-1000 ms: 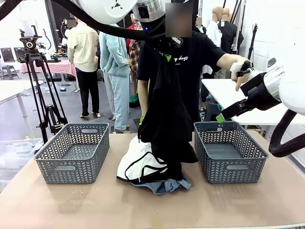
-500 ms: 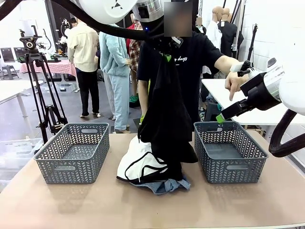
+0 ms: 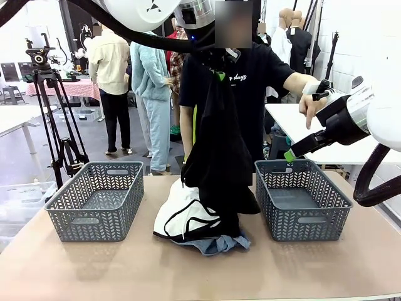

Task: Sort the tops and bottoms.
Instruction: Sort the clothes according to human instructions.

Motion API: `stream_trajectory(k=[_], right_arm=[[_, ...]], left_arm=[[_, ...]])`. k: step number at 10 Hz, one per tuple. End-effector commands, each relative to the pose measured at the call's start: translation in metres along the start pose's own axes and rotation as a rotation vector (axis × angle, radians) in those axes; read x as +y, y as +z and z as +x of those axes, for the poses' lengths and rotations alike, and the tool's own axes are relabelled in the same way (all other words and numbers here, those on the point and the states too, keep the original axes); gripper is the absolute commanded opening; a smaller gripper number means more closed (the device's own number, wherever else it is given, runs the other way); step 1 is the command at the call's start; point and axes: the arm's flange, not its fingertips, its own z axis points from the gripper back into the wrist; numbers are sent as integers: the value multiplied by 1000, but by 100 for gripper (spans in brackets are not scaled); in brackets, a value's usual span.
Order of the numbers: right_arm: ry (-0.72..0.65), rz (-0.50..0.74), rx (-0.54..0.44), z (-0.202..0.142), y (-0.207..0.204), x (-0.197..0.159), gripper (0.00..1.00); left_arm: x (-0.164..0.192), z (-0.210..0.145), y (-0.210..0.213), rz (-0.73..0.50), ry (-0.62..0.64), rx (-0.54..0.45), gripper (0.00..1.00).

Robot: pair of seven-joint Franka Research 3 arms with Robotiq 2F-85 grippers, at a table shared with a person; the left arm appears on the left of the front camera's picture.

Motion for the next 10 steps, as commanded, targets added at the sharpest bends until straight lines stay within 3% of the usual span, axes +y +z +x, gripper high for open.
stream_trajectory(k=[1, 4, 9, 10], right_arm=[[-11, 17, -7, 0, -2, 0, 100], [-5, -14, -19, -9, 35, -1, 100], [-146, -75, -123, -46, 98, -34, 100], [-80, -64, -102, -17, 95, -27, 100]], left_arm=[[2, 3, 4, 1, -17, -14, 0], [2, 3, 4, 1, -17, -14, 0], [0, 0, 0, 0, 0, 0, 0], [-5, 18, -4, -39, 27, -56, 0]])
